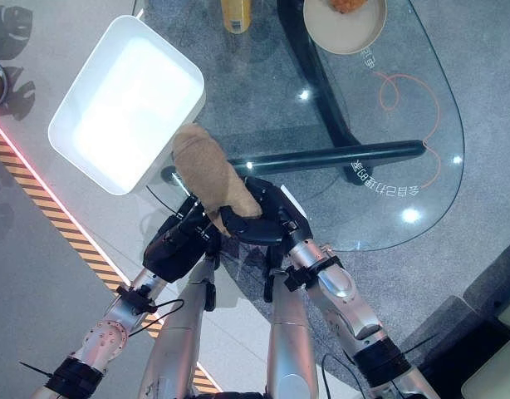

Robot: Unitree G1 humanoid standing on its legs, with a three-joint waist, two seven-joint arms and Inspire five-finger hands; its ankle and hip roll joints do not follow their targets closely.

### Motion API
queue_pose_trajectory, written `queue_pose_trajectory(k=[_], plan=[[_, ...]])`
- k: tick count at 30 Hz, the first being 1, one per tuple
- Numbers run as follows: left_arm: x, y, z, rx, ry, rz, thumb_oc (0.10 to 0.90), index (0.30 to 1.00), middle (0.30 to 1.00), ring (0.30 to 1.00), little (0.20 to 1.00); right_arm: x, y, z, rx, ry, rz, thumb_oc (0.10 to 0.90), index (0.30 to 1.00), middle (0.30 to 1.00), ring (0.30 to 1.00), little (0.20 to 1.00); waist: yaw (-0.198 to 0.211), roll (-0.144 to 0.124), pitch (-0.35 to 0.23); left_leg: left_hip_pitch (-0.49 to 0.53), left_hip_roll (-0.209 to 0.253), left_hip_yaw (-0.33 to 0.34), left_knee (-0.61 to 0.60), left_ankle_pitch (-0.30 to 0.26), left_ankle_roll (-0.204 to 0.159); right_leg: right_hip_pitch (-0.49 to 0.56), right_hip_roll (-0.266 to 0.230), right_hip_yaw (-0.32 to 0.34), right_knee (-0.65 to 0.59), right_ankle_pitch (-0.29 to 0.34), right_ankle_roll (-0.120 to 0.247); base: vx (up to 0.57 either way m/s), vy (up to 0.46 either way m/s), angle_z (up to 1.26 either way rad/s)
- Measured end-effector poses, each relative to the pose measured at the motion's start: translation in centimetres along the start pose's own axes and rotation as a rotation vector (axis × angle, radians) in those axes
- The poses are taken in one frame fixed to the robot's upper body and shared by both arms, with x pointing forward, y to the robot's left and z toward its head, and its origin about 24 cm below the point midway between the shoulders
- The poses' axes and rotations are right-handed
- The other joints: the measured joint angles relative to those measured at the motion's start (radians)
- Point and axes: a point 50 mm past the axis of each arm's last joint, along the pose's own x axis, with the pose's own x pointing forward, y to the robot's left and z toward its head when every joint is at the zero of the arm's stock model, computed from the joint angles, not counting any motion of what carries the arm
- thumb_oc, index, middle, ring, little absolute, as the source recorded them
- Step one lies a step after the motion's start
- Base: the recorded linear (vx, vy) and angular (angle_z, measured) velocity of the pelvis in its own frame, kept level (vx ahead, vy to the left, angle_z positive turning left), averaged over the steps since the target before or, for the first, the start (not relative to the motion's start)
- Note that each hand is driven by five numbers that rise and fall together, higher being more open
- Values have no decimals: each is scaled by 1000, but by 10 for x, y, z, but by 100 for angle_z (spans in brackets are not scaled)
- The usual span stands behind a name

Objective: Wipe the table with a cloth and put it in the basket.

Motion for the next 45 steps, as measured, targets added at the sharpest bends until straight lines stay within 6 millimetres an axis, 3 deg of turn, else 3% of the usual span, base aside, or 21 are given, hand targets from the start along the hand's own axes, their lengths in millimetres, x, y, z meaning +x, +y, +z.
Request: queue_pose_trajectory(k=[6, 18, 26, 27, 28, 29, 30, 45], plan=[[-2, 1, 5, 32, -1, 13, 800, 900, 900, 900, 900, 4, 3, 9, -185, 59, 97, 100, 300, 300, 300, 200, 3, 0, 0, 0, 0, -3, 0, 2, -3, 0, 0, -2, 3, 0, 0, 0, 0, 0], [-2, 1, 6, 43, -40, 25, 800, 900, 900, 900, 900, 6, 9, 5, -232, 128, 151, 100, 300, 300, 300, 200, 3, 0, 0, -1, 0, -4, -4, 2, -3, -2, 0, -3, 3, 0, -1, 0, 0, 0], [1, -1, 3, -74, -122, 17, 800, 900, 900, 900, 900, 12, 9, 12, -252, 103, 160, 100, 300, 300, 300, 200, 3, 0, 0, -4, 0, -5, -6, 2, -3, -6, 1, -3, 2, 0, -1, 0, 0, 0], [2, -2, 2, -98, -137, 16, 619, 745, 745, 745, 719, 13, 9, 13, -254, 101, 161, 100, 300, 300, 300, 200, 4, 0, 0, -5, 0, -5, -6, 2, -3, -6, 1, -3, 2, 0, -1, 0, 0, 0], [2, -2, 1, -122, -153, 15, 292, 465, 465, 465, 392, 13, 9, 14, -255, 98, 161, 100, 300, 300, 300, 200, 3, 0, 0, -6, 0, -5, -6, 2, -3, -7, 1, -3, 2, 0, -1, 0, 0, 0], [3, -2, 0, -137, -163, 15, 155, 347, 347, 347, 255, 14, 9, 14, -255, 97, 162, 100, 300, 300, 300, 200, 3, 0, 0, -7, 0, -5, -5, 2, -3, -8, 1, -3, 2, 0, -1, 0, 0, 0], [4, -3, -2, -168, -187, 13, 100, 300, 300, 300, 200, 15, 9, 15, -258, 92, 165, 100, 300, 300, 300, 200, 3, 0, 0, -13, 0, -6, -5, 2, -3, -13, 1, -4, 2, 0, -1, 0, 0, 0], [8, -3, -2, -269, -313, 12, 100, 300, 300, 300, 200, 19, 22, 15, -245, 69, 203, 100, 300, 300, 300, 200, 2, -4, 0, -20, 0, -12, -2, 8, -4, -18, 1, -6, 7, 1, -3, 0, 0, 0]])
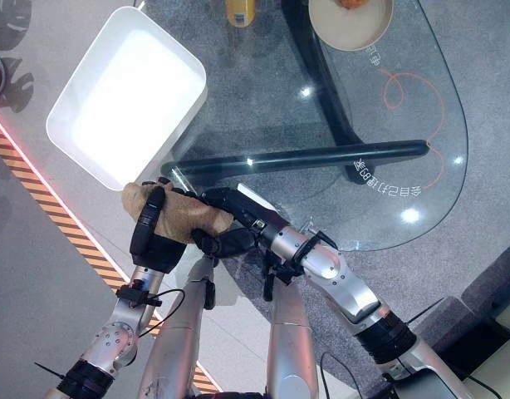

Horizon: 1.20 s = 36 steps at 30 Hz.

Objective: Wipe the table with a cloth and put it in the basket.

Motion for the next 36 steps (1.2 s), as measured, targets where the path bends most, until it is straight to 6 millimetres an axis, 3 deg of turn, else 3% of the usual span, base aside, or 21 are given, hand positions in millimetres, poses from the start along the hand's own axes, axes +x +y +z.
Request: queue_pose_trajectory(k=[14, 15, 30, 36], plan=[[2, -1, -1, -14, -18, -7, 100, 300, 300, 300, 200, 0, 1, 0, 3, -8, -4, 100, 300, 300, 300, 200, -2, -12, 0, -1, 0, -1, 0, 0, 0, 0, 0, -1, -2, 0, 0, 0, 0, 0], [2, -1, -1, -14, -19, -7, 100, 300, 300, 300, 200, 0, 1, 0, 4, -10, -13, 800, 900, 900, 900, 900, -2, -12, 0, -1, 0, -1, 0, 0, 0, 1, 0, 0, -3, 0, 0, 0, 0, 0], [13, -8, 2, -18, -37, -52, 100, 300, 300, 300, 200, -12, 4, 0, 25, -95, -116, 800, 900, 900, 900, 900, -23, -28, 1, -1, 2, -1, -2, 0, 0, 1, 2, 1, -7, 0, 0, 0, 0, 0], [12, -7, 0, -45, -62, -55, 100, 300, 300, 300, 200, -23, -9, 4, 41, -146, -256, 800, 900, 900, 900, 900, -24, -29, 1, -1, 2, -1, -2, -1, 0, 1, 3, 1, -8, 0, 0, 0, 0, 0]])
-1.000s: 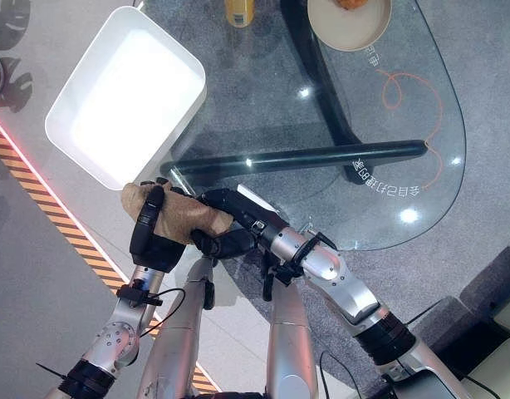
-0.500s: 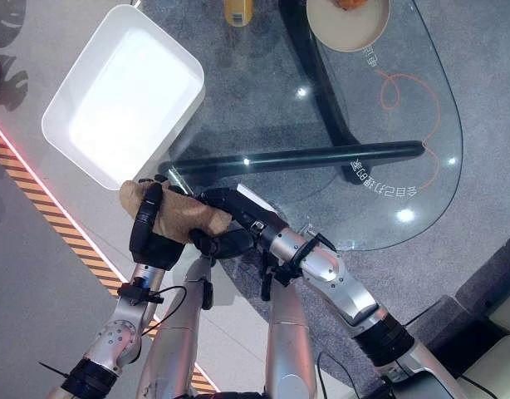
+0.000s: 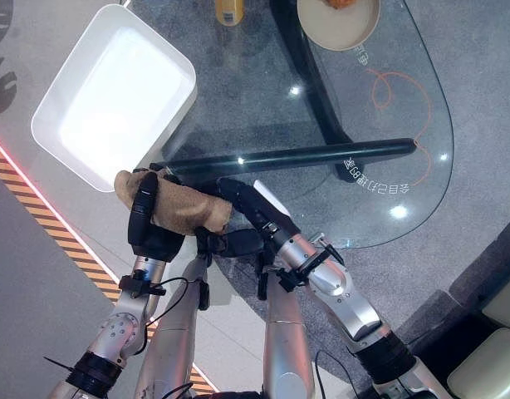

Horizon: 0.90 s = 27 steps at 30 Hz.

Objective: Wipe the table with a cloth and put it in the basket.

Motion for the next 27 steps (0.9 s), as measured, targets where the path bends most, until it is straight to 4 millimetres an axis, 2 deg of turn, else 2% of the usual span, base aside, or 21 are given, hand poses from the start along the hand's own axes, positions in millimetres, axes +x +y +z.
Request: queue_pose_trajectory(k=[3, 20, 24, 27], plan=[[0, 0, 3, 7, -10, -3, 100, 300, 300, 300, 200, -2, -6, 2, -6, -15, -40, 800, 900, 900, 900, 900, -1, 0, 0, 0, 1, 0, 0, 0, 0, 0, 1, 0, -1, 0, 0, 0, 0, 0], [1, -2, 11, 30, -35, -23, 100, 300, 300, 300, 200, -8, -9, 2, 32, -44, -98, 800, 900, 900, 900, 900, -3, -11, 0, -8, 5, 1, 0, -1, 1, -1, 6, 0, -18, 9, 1, 0, 0, 0], [0, -4, 19, 171, -69, -34, 100, 300, 300, 300, 200, -9, -11, 2, 55, -42, -111, 800, 900, 900, 900, 900, -2, -12, 0, -9, 5, 1, 0, -1, 1, -2, 6, 0, -19, 9, 1, 3, 8, 0], [3, -12, 32, 305, -134, -39, 100, 300, 300, 300, 200, -9, -10, -2, 65, -7, -96, 800, 900, 900, 900, 900, -2, -12, 0, -10, 5, 2, 0, -1, 1, -4, 6, 1, -18, 9, 1, 20, 61, -1]])
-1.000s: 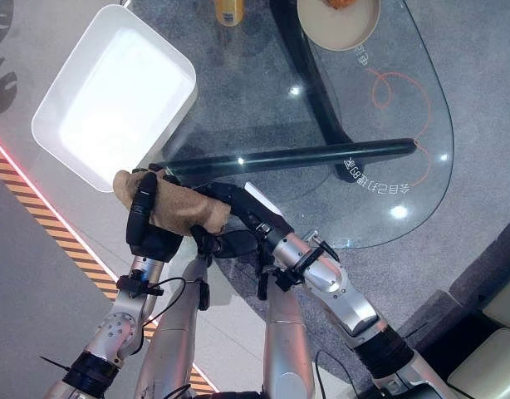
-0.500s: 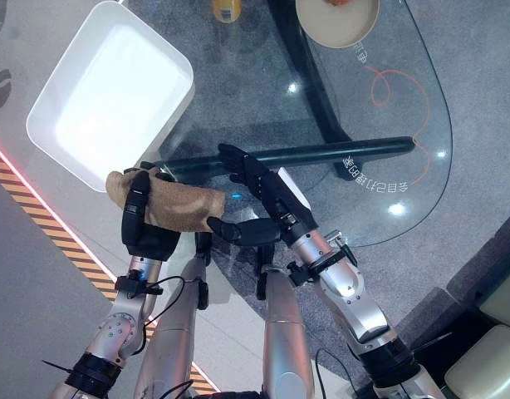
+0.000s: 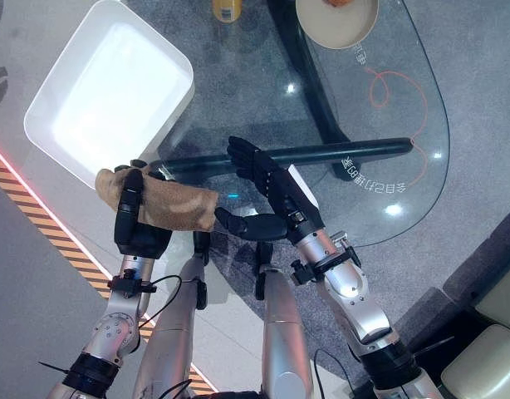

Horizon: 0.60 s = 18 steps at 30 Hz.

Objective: Wipe the table with a cloth and put it in the basket.

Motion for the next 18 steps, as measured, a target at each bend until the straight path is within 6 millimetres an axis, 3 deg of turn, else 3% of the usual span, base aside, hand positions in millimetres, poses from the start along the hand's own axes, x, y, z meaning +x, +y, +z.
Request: queue_pose_trajectory(k=[5, 9, 18], plan=[[9, -9, 36, 261, -107, 3, 100, 300, 300, 300, 200, -3, 3, -11, 24, 85, 21, 800, 900, 900, 900, 900, 4, 1, 0, -3, -1, 3, -1, 0, 0, -8, -1, 5, 4, 0, 0, 17, 90, -2], [15, -18, 68, 596, -200, 70, 100, 300, 300, 300, 200, -8, 4, -29, 45, 199, 42, 800, 900, 900, 900, 900, 13, 3, 0, -5, -2, 11, -3, 0, 0, -19, -1, 11, 11, -1, 0, 19, 90, -4], [29, -35, 88, 1356, -274, 182, 100, 300, 300, 300, 200, -20, 2, -55, 40, 396, 93, 800, 900, 900, 900, 900, 38, 31, 1, -31, -3, 18, -1, 2, -3, -62, -3, 27, 41, -6, -5, 22, 96, -1]])
